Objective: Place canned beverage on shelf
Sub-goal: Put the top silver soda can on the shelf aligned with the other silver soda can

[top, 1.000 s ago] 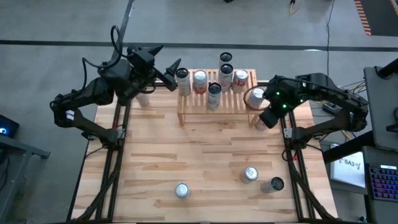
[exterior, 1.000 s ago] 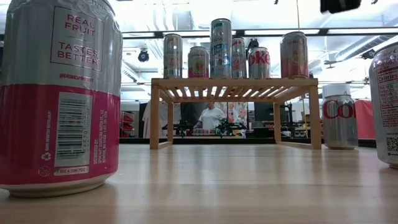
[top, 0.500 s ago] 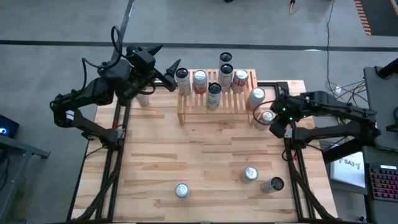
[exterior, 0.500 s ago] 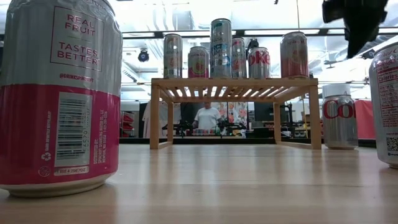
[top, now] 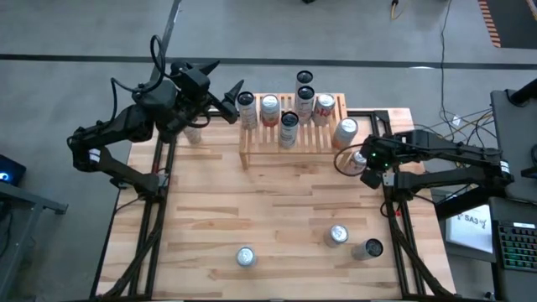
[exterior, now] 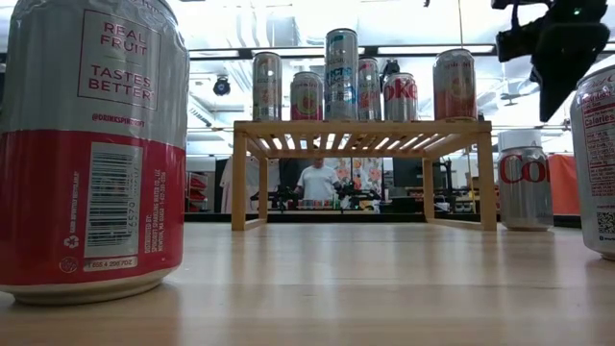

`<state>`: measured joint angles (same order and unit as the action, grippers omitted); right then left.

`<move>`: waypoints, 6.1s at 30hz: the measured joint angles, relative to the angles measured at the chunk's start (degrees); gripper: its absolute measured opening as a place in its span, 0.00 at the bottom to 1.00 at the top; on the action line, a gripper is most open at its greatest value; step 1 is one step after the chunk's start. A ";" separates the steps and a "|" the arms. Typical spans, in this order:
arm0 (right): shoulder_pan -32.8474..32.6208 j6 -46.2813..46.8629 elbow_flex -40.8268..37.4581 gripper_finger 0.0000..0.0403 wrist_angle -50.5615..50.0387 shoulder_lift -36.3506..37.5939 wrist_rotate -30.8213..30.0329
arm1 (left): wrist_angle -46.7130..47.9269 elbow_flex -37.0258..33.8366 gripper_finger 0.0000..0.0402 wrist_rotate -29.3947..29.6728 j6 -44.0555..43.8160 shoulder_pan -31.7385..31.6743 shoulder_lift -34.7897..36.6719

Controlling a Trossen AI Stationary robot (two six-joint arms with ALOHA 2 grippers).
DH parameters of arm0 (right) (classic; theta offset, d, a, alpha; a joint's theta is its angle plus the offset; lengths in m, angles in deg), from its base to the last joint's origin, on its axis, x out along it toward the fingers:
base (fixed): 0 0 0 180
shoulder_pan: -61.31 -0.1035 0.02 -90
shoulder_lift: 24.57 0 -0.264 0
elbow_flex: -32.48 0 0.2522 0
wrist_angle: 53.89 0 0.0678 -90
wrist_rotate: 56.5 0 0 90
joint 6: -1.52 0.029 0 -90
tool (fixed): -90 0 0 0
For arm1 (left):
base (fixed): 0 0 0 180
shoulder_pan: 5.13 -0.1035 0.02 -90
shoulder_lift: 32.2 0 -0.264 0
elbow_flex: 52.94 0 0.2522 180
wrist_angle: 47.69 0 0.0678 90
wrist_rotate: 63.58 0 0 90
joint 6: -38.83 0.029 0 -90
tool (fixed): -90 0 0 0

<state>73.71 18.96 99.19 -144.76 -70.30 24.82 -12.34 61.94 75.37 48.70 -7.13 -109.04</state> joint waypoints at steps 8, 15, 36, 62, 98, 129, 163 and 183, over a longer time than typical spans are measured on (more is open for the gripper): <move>0.02 -1.07 -0.22 0.19 3.12 -0.04 -5.57 | 0.00 0.00 0.89 0.00 0.13 0.00 0.00; 0.02 -7.95 -0.24 0.34 3.09 -0.18 -6.16 | 0.00 0.00 0.89 0.00 0.17 0.00 -0.02; 0.00 -12.05 -0.07 0.38 6.04 0.19 -4.09 | 1.22 -0.02 0.89 0.00 0.20 0.00 -0.04; 0.00 47.72 -3.60 0.02 4.12 4.51 -13.03 | 2.97 -0.04 0.89 0.20 3.19 -0.09 -0.04; -0.04 49.38 -12.51 0.02 11.87 2.62 -3.35 | 2.93 -0.04 0.89 0.22 3.80 -0.15 -0.02; -0.13 32.25 -0.24 0.02 6.94 -6.63 2.67 | 2.89 -0.04 0.89 0.20 4.36 -0.15 -0.02; 0.00 31.33 1.42 0.71 2.47 -10.79 3.87 | 2.91 -0.02 0.89 0.17 4.49 -0.15 -0.02; 0.00 28.22 -0.43 0.85 2.99 -14.47 1.30 | 2.93 -0.35 0.89 0.16 4.48 -0.15 0.00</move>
<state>73.71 47.18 98.77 -141.77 -84.77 26.12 -9.41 61.59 75.52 53.18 -7.29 -109.04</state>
